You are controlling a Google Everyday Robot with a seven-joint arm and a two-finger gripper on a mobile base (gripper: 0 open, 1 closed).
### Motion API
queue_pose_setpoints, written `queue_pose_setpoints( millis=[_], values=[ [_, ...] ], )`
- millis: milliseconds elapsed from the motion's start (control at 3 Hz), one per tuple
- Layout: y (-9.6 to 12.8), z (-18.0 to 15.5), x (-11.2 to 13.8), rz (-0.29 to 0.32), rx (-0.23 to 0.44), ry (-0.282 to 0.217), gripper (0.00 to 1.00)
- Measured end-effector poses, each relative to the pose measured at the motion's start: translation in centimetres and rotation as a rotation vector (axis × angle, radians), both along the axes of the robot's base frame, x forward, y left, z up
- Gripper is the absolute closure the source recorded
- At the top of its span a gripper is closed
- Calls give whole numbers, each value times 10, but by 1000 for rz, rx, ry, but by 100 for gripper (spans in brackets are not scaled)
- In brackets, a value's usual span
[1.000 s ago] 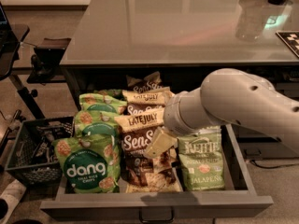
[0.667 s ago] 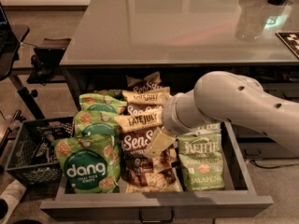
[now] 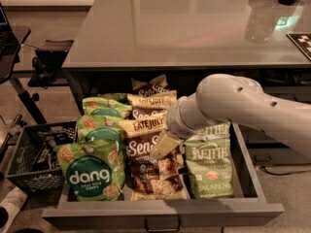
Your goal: Pick brown chip bag from top drawer and place on counter
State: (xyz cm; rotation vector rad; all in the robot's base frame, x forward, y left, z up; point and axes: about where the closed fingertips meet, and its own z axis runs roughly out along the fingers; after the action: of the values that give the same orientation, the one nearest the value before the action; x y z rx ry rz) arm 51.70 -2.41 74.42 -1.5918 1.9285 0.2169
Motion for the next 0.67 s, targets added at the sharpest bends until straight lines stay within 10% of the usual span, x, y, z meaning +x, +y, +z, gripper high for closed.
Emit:
queue_pose_setpoints(
  millis=[667],
  values=[
    [4,-23,13,36,-20,27,2]
  ],
)
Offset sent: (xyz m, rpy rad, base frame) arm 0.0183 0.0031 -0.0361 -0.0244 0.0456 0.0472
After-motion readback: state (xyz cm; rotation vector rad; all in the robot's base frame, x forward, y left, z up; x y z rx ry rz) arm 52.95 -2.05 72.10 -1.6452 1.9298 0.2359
